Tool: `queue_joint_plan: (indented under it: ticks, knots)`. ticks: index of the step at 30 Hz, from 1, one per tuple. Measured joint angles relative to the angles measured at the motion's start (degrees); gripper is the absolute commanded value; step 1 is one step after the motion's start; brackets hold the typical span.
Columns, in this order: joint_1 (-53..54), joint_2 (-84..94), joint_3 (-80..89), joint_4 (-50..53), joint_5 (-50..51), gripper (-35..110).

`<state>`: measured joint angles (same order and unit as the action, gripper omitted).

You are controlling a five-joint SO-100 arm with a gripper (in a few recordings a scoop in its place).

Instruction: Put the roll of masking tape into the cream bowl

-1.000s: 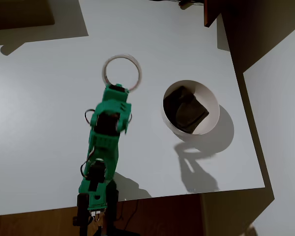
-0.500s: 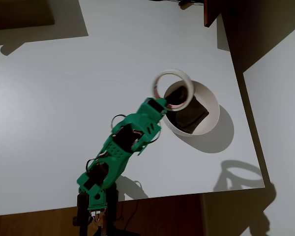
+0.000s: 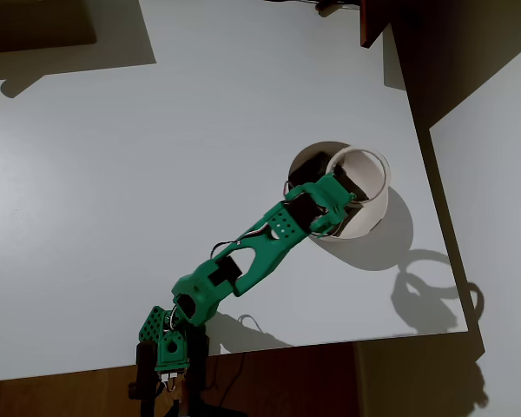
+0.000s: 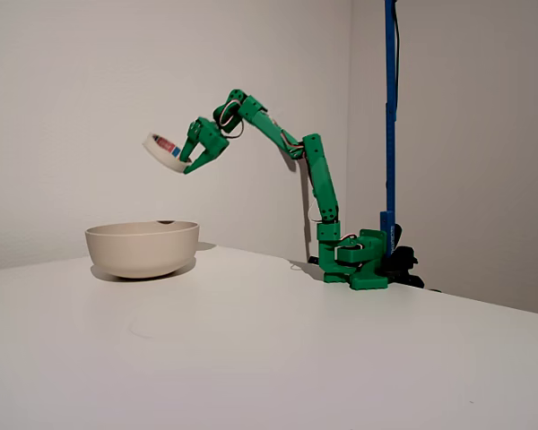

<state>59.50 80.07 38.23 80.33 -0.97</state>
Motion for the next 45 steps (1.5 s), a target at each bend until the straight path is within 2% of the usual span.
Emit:
queue_joint_plan:
  ticks: [18,27,31,33,35,45]
  knots:
    - [-1.1,-21.4,-4.0,-0.4,-4.7,-8]
    - [-2.5,-21.8,-4.0,-1.1,-3.2,17]
    - [-2.4,-21.8,-4.3,-1.7,-1.8,12]
    - [-2.4,-21.8,-5.1,-2.4,-0.9,5]
    - [-2.5,-21.8,-6.2,-2.5,0.2,-8]
    - [-6.0,-16.2,-8.8,4.1,4.9,-8]
